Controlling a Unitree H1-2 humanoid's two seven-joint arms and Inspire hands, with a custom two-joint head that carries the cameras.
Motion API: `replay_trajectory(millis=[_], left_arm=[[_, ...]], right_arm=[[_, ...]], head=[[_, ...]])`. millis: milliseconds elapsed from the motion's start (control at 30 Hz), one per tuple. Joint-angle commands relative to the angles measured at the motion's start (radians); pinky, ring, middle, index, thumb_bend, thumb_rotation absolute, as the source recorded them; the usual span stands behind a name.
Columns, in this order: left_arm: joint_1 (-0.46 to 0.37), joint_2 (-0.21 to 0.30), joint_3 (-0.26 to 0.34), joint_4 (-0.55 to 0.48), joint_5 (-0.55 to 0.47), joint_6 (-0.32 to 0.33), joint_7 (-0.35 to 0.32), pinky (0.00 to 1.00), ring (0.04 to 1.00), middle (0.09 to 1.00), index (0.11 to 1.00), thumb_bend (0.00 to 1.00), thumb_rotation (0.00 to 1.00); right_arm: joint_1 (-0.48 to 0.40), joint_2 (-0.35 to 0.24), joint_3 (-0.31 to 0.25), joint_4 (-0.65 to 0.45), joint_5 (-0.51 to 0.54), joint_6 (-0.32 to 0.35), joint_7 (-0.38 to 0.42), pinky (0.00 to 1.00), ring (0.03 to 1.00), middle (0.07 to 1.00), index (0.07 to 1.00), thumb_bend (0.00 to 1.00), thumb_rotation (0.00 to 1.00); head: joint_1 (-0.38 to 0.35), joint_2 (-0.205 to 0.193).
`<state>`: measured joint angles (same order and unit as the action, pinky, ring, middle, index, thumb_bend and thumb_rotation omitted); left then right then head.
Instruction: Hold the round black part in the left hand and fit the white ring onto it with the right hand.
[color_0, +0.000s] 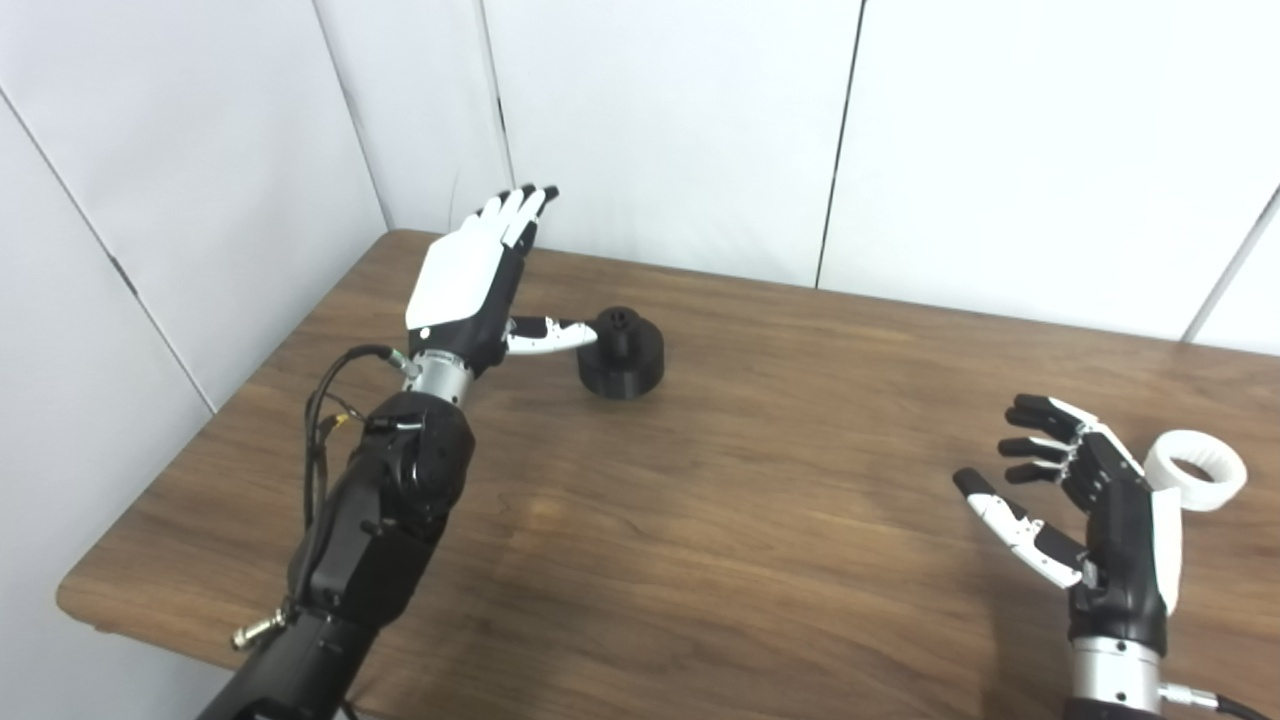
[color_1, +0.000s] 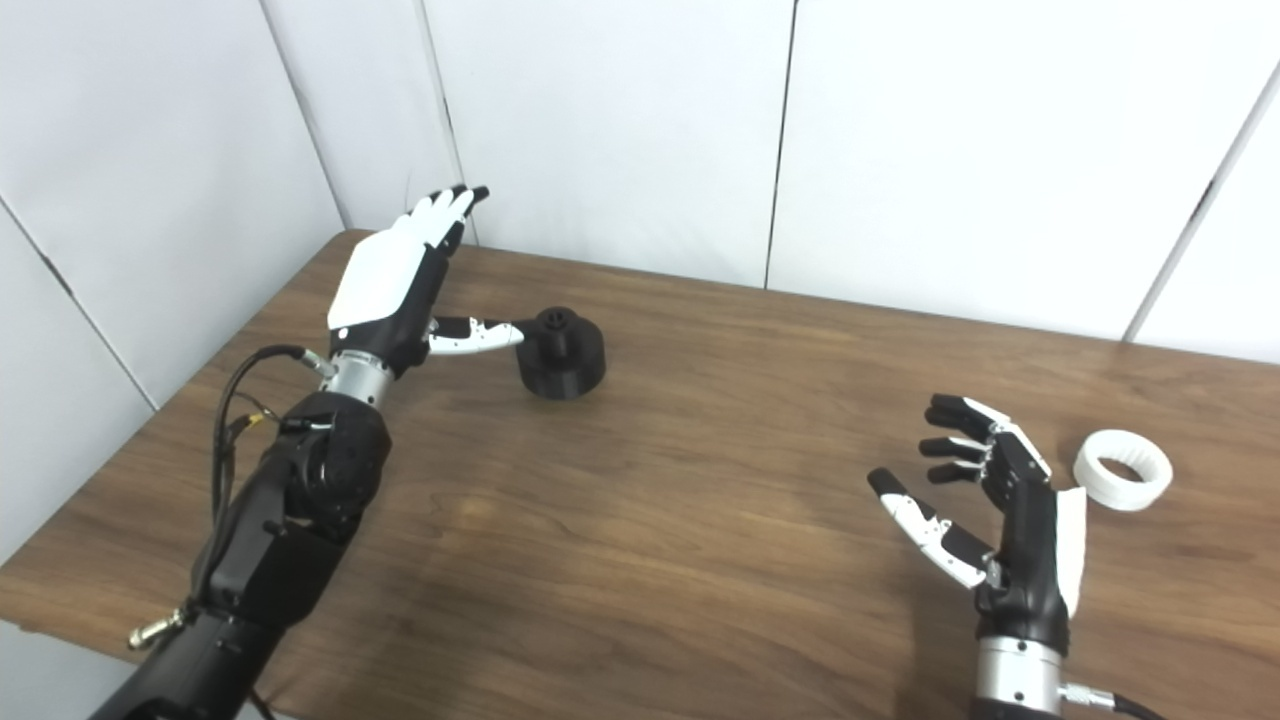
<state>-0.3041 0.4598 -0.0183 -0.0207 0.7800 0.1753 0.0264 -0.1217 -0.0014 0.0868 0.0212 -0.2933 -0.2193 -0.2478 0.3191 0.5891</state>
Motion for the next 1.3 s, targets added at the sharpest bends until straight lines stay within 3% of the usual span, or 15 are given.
replay_trajectory(millis=[0, 300, 833, 1267], left_arm=[[-0.061, 0.059, -0.009, 0.008, 0.054, 0.023, -0.010, 1.00, 1.000, 1.000, 1.000, 1.00, 0.58], [-0.101, 0.111, -0.062, 0.076, 0.072, 0.050, -0.086, 1.00, 1.000, 1.000, 0.973, 1.00, 0.69], [-0.131, 0.109, -0.136, 0.106, 0.084, 0.103, -0.223, 1.00, 1.000, 1.000, 0.907, 1.00, 0.68], [-0.129, 0.088, -0.179, 0.136, 0.079, 0.123, -0.254, 1.00, 1.000, 1.000, 0.899, 1.00, 0.65]], right_arm=[[0.021, -0.045, -0.020, 0.063, -0.024, -0.047, -0.002, 0.47, 0.589, 0.684, 0.685, 0.69, 0.14], [0.019, -0.042, -0.018, 0.066, -0.019, -0.045, 0.000, 0.48, 0.593, 0.684, 0.687, 0.70, 0.13], [0.023, -0.041, -0.020, 0.050, -0.022, -0.032, -0.001, 0.49, 0.586, 0.685, 0.681, 0.73, 0.06], [0.034, -0.043, -0.022, 0.025, -0.026, -0.012, 0.005, 0.49, 0.584, 0.686, 0.689, 0.72, 0.08]], head=[[0.000, 0.002], [-0.004, 0.003], [-0.016, 0.018], [-0.015, 0.026]])
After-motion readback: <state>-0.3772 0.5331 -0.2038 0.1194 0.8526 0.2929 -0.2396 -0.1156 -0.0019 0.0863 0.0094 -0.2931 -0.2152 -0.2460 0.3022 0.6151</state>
